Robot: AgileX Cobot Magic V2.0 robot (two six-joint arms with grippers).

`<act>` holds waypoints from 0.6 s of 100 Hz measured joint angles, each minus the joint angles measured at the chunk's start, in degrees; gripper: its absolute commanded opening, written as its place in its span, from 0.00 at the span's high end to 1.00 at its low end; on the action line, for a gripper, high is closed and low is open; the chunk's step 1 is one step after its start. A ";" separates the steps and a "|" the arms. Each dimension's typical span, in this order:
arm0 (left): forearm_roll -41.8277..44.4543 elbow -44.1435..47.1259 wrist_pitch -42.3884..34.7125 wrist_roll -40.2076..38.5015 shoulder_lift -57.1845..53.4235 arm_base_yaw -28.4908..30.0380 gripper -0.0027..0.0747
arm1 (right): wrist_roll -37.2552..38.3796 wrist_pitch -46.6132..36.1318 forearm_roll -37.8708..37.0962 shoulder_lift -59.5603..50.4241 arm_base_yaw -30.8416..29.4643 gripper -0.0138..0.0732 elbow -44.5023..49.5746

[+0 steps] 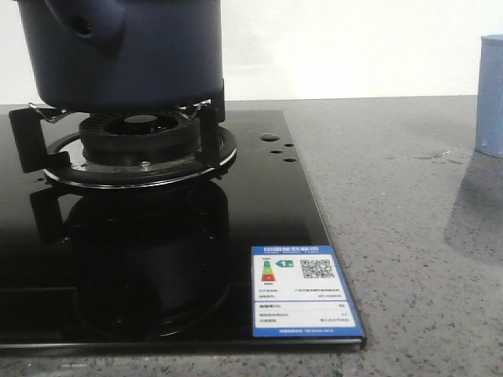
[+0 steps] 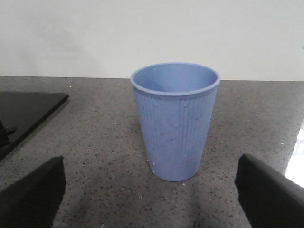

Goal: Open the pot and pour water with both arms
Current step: 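Lower the lid back onto the pot and release it with the left gripper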

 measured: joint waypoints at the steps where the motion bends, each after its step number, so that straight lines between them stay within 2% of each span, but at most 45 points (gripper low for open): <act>1: 0.00 0.00 -0.03 0.00 0.01 0.00 0.48 | 0.00 0.00 0.00 0.00 0.00 0.08 0.00; 41: 0.22 0.00 -0.78 0.14 1.97 -0.09 0.47 | 0.00 0.00 0.00 0.00 0.00 0.08 0.00; 48: 0.22 0.00 -0.78 0.14 1.97 -0.09 0.43 | 0.00 0.00 0.00 0.00 0.00 0.08 0.00; 60: 0.22 0.00 -0.78 0.17 1.97 -0.09 0.25 | 0.12 0.00 0.00 0.00 0.00 0.08 0.00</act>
